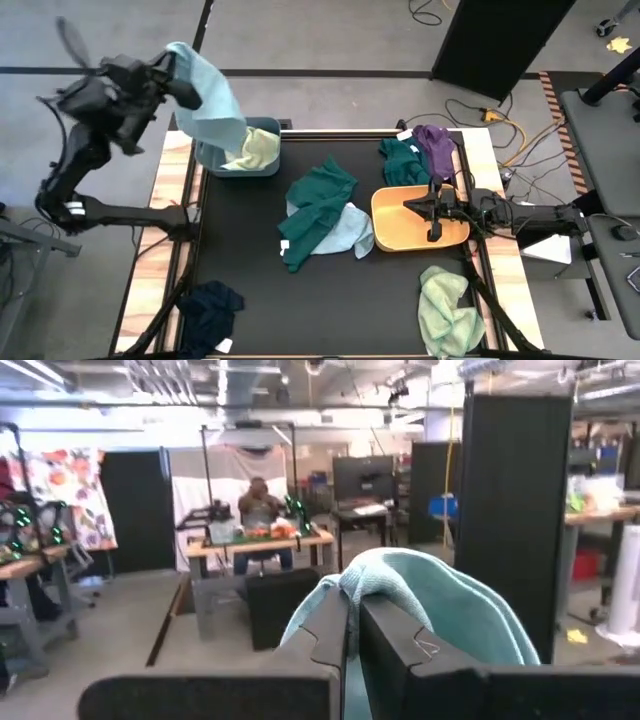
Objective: Sort towels by color in basket
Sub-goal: Put the top light blue towel into the blue bin
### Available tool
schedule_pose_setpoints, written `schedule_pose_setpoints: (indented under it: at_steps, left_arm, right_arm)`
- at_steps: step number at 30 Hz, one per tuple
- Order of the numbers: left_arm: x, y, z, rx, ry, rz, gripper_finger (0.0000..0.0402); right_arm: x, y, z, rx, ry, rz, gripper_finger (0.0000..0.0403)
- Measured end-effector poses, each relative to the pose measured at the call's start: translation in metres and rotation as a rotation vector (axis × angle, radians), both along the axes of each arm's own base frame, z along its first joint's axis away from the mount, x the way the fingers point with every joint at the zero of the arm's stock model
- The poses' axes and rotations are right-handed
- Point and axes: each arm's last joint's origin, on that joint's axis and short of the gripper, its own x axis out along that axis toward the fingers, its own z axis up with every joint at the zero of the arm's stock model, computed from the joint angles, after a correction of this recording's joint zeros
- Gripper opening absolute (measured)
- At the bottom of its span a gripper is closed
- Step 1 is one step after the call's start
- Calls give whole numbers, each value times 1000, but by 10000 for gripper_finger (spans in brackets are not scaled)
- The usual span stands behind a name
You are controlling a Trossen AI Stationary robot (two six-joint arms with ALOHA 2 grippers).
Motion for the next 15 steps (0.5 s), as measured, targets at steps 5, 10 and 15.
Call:
schedule_pose_setpoints:
  at_steps: [5,10,15]
  left_arm:
    - [16,39,-24,-143,105,58,0]
    - [20,65,-46,-298,153,100,0]
    - [20,67,-64,-451,208,125,0]
  right_arm:
    - [0,0,0,0,0,0,13]
    - [0,0,0,0,0,0,13]
    - [0,0,0,0,0,0,13]
